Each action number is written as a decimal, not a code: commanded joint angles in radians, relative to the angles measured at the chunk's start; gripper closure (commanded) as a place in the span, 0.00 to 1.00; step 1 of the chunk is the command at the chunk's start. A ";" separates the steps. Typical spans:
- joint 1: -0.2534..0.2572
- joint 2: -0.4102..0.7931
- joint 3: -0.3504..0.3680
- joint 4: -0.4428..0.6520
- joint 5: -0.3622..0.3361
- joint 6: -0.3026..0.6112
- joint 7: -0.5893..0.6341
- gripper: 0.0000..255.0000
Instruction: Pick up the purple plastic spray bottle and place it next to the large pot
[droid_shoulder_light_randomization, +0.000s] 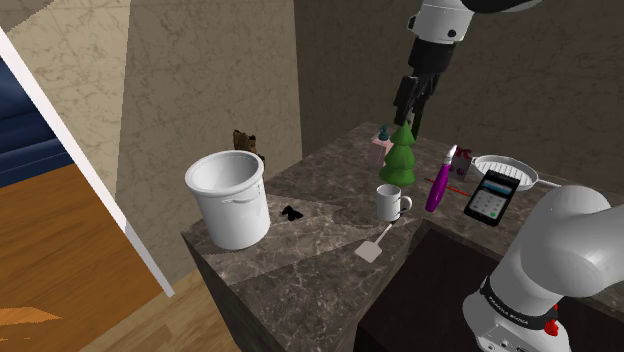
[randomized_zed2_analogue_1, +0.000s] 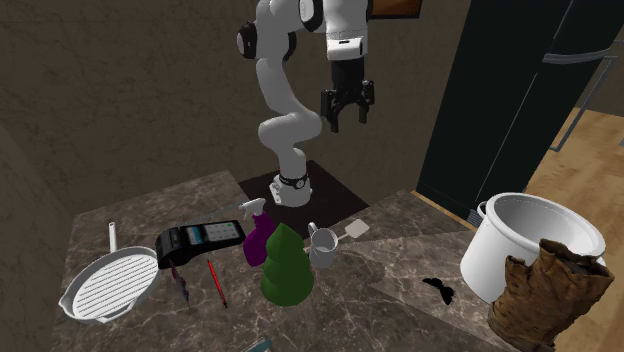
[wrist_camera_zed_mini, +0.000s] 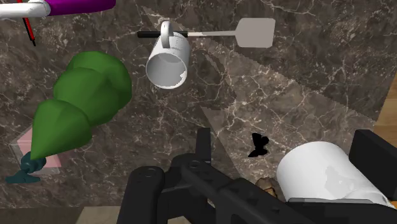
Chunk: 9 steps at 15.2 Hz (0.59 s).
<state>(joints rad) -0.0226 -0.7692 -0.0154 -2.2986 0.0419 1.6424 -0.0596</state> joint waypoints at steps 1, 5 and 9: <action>0.000 0.000 0.000 0.000 0.000 0.000 0.000 0.00; -0.055 0.088 -0.053 -0.004 -0.007 0.050 0.034 0.00; -0.107 0.176 -0.107 -0.004 -0.010 0.096 0.067 0.00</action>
<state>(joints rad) -0.1161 -0.6091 -0.1089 -2.3003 0.0330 1.7306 -0.0019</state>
